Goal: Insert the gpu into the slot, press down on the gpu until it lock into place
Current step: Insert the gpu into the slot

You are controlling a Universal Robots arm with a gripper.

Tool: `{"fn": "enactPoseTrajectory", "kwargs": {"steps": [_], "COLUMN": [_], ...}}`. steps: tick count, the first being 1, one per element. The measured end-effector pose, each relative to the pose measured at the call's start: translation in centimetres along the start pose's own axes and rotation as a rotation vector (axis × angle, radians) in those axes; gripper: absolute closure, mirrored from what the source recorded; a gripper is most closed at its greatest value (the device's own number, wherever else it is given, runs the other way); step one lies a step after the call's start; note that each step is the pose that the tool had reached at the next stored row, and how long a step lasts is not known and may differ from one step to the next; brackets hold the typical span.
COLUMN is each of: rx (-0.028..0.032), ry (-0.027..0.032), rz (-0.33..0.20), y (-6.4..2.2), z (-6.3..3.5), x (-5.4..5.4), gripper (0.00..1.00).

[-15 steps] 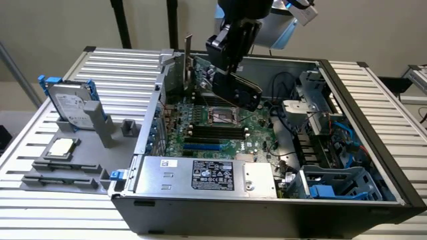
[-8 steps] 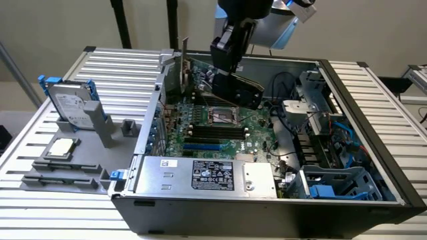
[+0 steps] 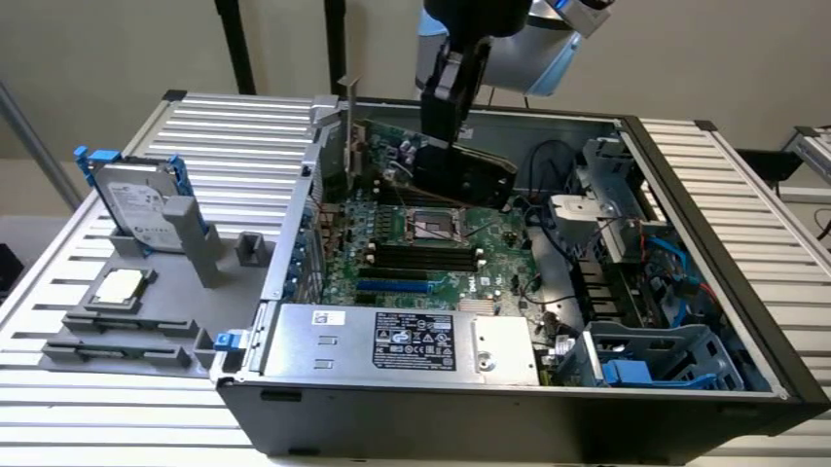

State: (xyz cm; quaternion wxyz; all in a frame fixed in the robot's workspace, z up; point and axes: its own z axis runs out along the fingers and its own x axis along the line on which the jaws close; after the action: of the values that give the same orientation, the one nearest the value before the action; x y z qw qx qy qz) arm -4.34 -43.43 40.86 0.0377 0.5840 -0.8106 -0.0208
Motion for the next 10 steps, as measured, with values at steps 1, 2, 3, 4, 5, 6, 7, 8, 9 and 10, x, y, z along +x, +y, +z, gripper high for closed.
{"fn": "enactPoseTrajectory", "kwargs": {"steps": [1, 2, 3, 4, 5, 6, 7, 8, 9, 10], "rx": [0.0007, 0.0013, 0.0020, 0.0027, 0.0034, 0.0040, 0.0047, 0.0055, 0.0062, 0.0073], "ry": [0.0014, 0.0027, 0.0040, 0.0053, 0.0067, 0.0079, 0.0092, 0.0104, 0.0114, 0.0120], "rz": [-0.018, -0.036, -0.055, -0.073, -0.091, -0.109, -0.127, -0.145, -0.163, -0.180], "y": [0.00, 0.00, 0.00, 0.00, 0.00, 0.00, 0.00, 0.00, -0.01, -0.01], "z": [0.00, 0.00, 0.01, 0.01, 0.01, 0.01, 0.03, 0.05, 0.10, 0.16], "x": [0.00, 0.00, 0.00, 0.00, 0.00, 0.00, 0.00, 0.00, 0.00, 0.00], "gripper": [0.74, 0.74, 0.74, 0.74, 0.74, 0.74, 0.74, 0.74, 0.74, 0.74]}}
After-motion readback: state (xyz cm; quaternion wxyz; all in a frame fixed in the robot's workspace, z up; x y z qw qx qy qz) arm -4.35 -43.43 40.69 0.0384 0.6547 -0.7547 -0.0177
